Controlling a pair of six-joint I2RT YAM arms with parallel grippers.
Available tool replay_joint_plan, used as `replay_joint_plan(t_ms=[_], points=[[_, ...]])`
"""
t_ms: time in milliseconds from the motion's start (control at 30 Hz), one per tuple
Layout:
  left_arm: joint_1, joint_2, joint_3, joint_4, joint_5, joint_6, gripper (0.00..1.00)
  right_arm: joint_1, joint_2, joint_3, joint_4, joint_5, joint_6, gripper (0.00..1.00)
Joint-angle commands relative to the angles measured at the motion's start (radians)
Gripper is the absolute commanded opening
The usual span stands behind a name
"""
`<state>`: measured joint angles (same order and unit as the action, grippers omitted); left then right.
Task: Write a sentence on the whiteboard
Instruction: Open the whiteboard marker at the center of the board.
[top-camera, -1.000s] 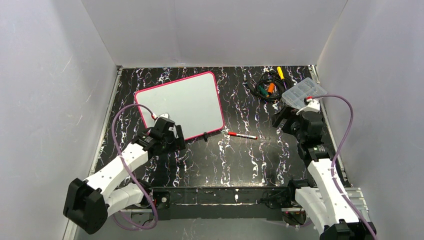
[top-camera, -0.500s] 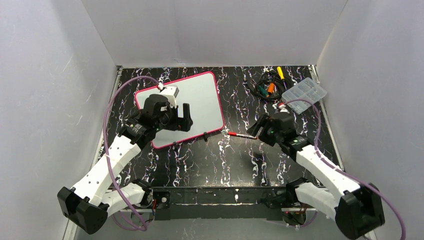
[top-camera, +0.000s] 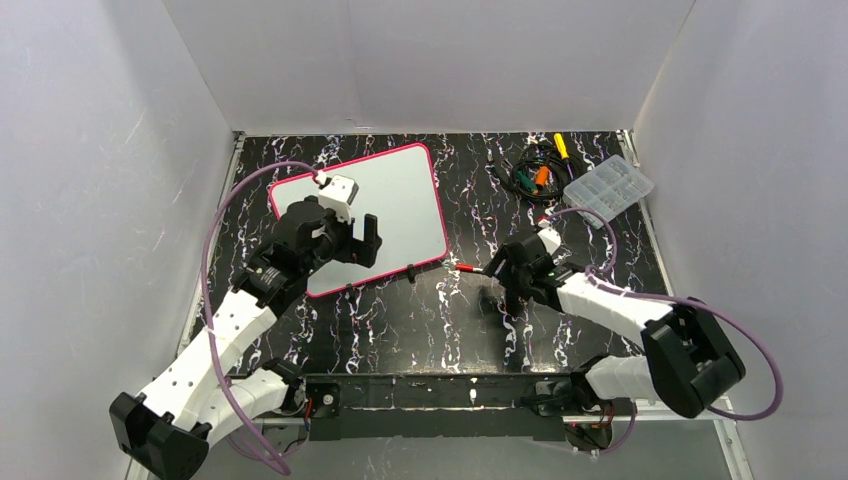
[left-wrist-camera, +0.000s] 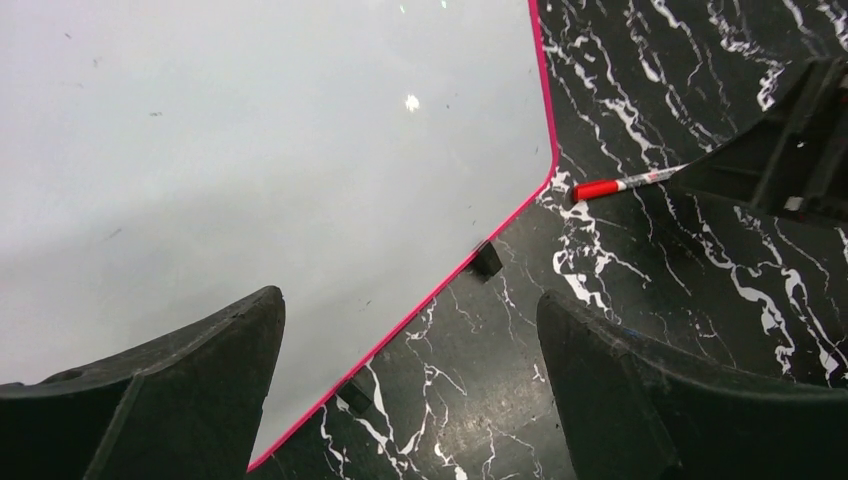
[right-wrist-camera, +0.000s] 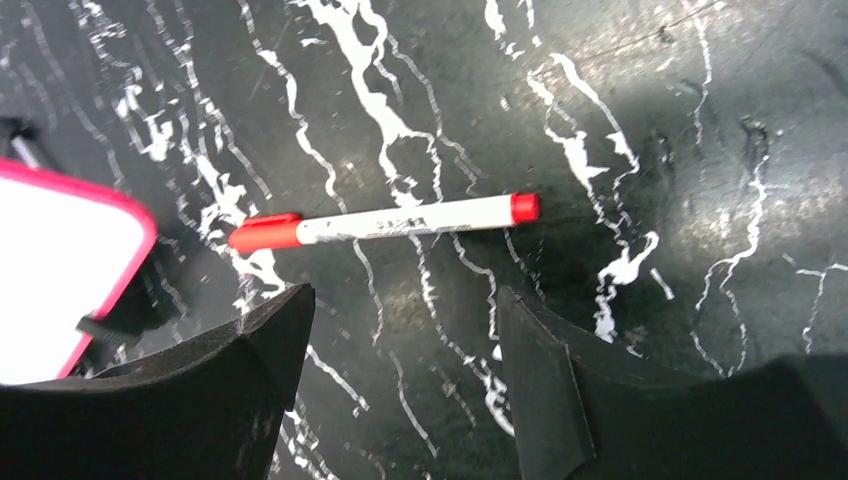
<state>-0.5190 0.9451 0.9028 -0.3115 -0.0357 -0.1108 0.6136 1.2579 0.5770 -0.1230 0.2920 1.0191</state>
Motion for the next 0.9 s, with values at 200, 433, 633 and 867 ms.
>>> replay_joint_plan(t_ms=[200, 433, 633, 867], points=[[0.005, -0.056, -0.015, 0.065, 0.034, 0.012, 0.95, 0.005, 0.16, 0.113, 0.055, 0.172, 0.007, 0.75], [0.005, -0.055, -0.017, 0.067, 0.036, 0.003, 0.95, 0.003, 0.256, 0.186, 0.055, 0.251, -0.063, 0.73], [0.005, -0.049, -0.018, 0.071, 0.079, -0.009, 0.95, 0.003, 0.365, 0.261, 0.073, 0.249, -0.133, 0.66], [0.005, -0.052, -0.018, 0.071, 0.082, -0.014, 0.95, 0.003, 0.457, 0.36, -0.027, 0.283, -0.194, 0.58]])
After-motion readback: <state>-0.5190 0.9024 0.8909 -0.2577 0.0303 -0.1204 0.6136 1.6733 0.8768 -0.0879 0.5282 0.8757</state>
